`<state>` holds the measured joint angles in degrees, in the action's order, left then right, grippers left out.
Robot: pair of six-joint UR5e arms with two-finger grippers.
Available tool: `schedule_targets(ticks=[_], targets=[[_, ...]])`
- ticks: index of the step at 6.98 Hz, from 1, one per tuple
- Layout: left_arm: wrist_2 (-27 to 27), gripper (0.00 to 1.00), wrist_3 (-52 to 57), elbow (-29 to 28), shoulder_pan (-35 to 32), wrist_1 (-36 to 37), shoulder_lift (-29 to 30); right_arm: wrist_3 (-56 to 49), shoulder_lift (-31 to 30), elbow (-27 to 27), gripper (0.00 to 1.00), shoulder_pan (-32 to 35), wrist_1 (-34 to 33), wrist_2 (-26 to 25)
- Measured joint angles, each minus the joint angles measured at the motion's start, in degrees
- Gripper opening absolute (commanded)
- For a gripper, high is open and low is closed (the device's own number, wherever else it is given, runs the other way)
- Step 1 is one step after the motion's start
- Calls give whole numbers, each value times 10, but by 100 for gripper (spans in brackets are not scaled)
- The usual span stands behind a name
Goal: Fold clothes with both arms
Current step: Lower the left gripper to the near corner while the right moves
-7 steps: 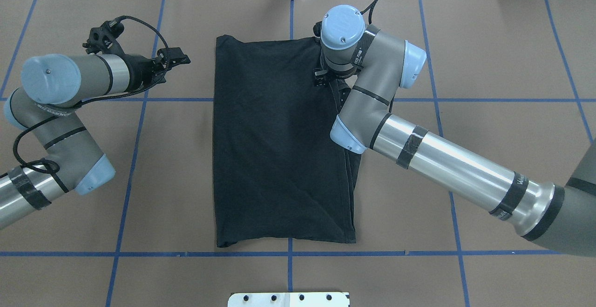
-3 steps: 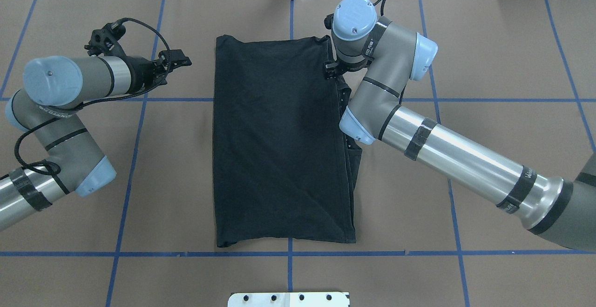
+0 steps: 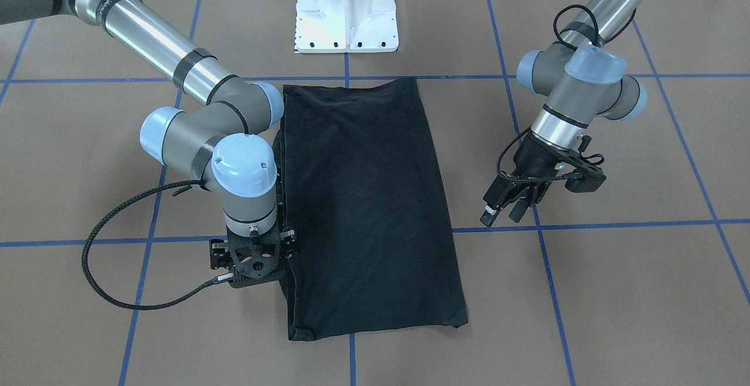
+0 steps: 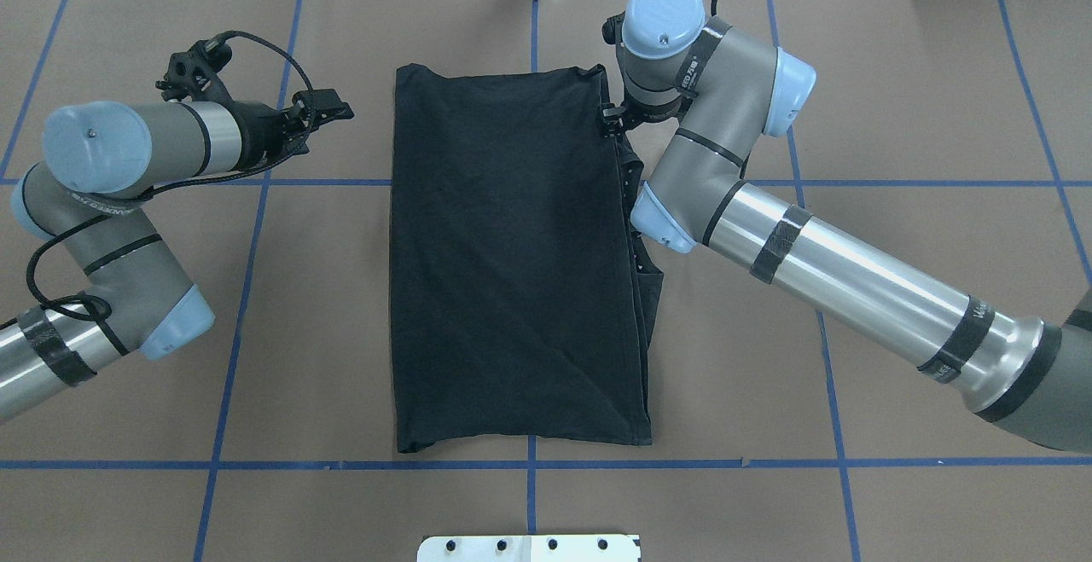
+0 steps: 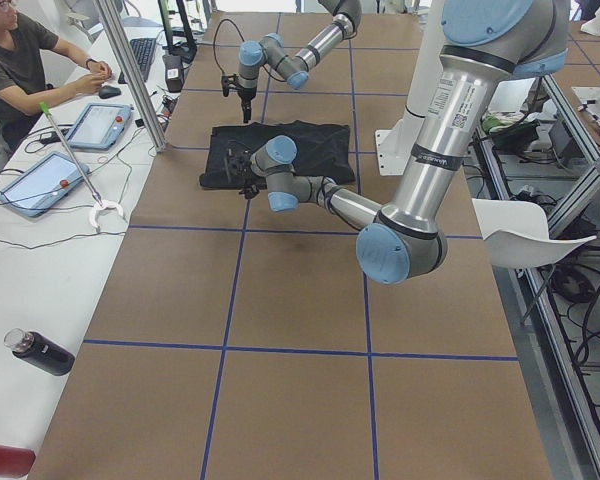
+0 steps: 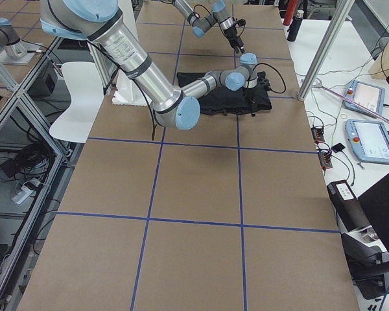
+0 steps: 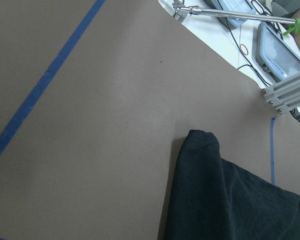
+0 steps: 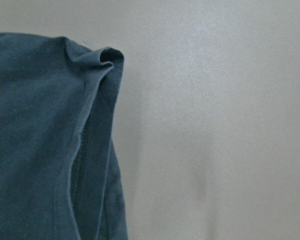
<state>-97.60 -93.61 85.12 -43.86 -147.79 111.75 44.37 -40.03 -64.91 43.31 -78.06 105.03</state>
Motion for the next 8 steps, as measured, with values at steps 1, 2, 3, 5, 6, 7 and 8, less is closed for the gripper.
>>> schedule_targets(ticks=[1, 2, 3, 5, 6, 7, 8], targets=[[-1, 100, -12, 15, 8, 0, 0, 3, -6, -24, 100, 7, -2, 34], [-6, 100, -27, 39, 23, 1, -1, 9, -29, -66, 100, 14, -4, 65], [-15, 100, -52, 69, 40, 2, -6, 24, -67, -124, 100, 20, -5, 95], [-26, 100, -111, 137, 78, 4, -35, 87, -156, -255, 100, 26, -5, 144], [-25, 100, -130, 162, 99, 5, -56, 125, -189, -304, 100, 23, -3, 158], [-14, 99, -151, 174, 125, 5, -73, 161, -215, -341, 100, 17, -1, 166], [12, 99, -171, 181, 160, 5, -88, 195, -237, -370, 100, 6, 1, 169]])
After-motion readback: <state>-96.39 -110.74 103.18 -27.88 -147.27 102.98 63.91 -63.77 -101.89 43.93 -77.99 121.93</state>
